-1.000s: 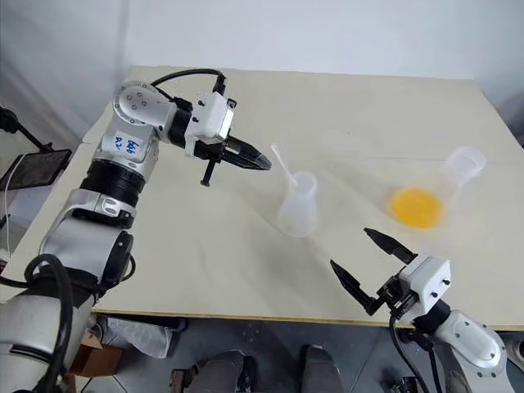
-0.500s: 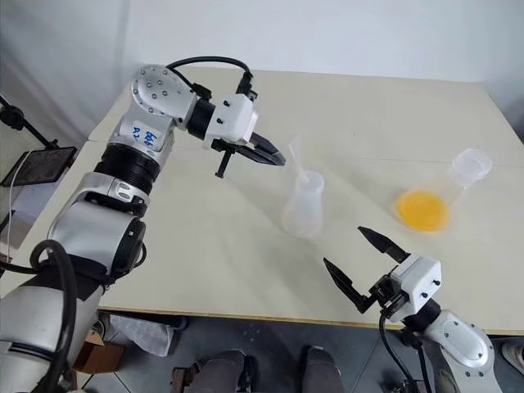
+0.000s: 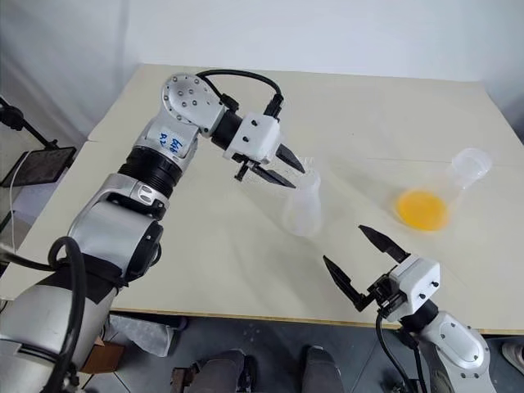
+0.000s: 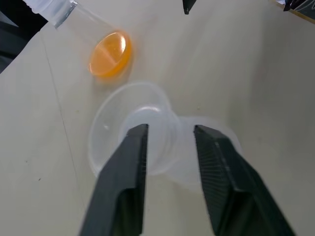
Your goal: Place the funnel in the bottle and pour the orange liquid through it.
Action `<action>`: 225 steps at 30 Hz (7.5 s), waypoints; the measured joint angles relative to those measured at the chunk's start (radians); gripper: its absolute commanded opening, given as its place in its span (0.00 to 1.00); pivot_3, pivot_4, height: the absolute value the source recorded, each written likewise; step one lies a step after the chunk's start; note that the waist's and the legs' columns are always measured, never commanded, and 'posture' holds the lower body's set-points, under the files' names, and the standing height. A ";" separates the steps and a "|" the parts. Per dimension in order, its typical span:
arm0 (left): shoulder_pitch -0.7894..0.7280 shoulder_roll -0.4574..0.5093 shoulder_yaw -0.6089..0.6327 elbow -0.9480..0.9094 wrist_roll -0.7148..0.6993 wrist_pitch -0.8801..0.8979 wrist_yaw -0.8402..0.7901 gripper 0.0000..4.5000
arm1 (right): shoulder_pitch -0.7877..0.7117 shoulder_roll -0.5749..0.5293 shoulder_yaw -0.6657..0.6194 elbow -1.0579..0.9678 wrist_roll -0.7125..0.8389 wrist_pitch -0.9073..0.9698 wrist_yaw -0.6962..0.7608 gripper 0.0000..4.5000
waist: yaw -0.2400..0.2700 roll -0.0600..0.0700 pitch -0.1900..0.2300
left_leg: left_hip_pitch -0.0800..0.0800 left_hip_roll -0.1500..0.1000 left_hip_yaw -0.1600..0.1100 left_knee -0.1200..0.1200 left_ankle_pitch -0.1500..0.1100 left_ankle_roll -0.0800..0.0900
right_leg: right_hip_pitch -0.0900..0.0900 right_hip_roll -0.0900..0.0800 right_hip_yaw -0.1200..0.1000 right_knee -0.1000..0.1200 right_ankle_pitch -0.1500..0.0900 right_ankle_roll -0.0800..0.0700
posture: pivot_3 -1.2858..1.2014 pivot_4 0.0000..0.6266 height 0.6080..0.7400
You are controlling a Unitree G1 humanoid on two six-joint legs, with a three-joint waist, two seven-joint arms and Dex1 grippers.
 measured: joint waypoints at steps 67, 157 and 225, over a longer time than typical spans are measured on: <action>1.140 0.255 0.430 -1.191 -0.627 0.756 0.463 1.00 | -0.707 -0.145 -0.280 0.595 0.111 0.463 -0.460 0.91 | -0.016 0.007 -0.003 | 0.002 0.003 -0.009 -0.001 0.001 -0.005 | 0.001 -0.002 0.011 0.004 -0.003 -0.005 | 0.52 0.24 1.00; 1.071 0.227 0.354 -1.094 -0.597 0.654 0.448 1.00 | -0.834 -0.286 0.376 0.236 -1.038 0.087 -0.343 0.55 | -0.030 0.011 -0.001 | 0.000 0.002 -0.009 -0.002 0.001 -0.007 | 0.000 0.000 0.003 0.002 -0.003 -0.005 | 0.52 0.24 1.00; 1.071 0.224 0.354 -1.103 -0.597 0.654 0.468 1.00 | -0.835 -0.325 0.365 0.327 -1.264 -0.128 -0.451 0.55 | -0.030 0.011 0.000 | 0.000 0.002 -0.009 -0.001 0.001 -0.007 | 0.000 0.000 0.003 0.002 -0.003 -0.005 | 0.52 0.24 1.00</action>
